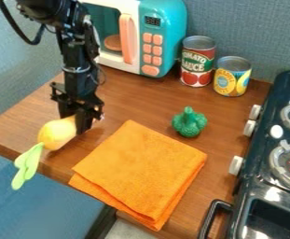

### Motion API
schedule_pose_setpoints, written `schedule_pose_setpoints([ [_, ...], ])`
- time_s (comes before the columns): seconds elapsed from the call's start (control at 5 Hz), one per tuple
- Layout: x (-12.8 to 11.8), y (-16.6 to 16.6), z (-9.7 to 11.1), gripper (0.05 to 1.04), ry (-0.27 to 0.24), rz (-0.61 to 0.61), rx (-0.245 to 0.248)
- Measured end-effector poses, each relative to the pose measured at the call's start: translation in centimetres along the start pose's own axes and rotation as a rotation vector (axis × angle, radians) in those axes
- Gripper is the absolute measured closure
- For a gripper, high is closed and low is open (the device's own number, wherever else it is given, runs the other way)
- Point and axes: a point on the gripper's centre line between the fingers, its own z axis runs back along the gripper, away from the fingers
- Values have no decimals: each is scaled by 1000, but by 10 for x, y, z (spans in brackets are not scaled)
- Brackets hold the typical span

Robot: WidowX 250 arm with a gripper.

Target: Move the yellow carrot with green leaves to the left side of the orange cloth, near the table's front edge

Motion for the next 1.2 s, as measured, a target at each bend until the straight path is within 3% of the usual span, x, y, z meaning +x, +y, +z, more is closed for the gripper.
schedule_pose_setpoints([
  [0.2,3,4,2,576,-7,29,-28],
  [0.4,1,4,2,255,-4,49,-53],
  [0.6,-8,5,1,70,21,74,-44],
  [0.8,-13,5,13,73,8,76,-58],
  [1.0,-15,1,46,77,-79,50,-85],
  [1.2,1,-24,69,79,-142,-40,-111],
])
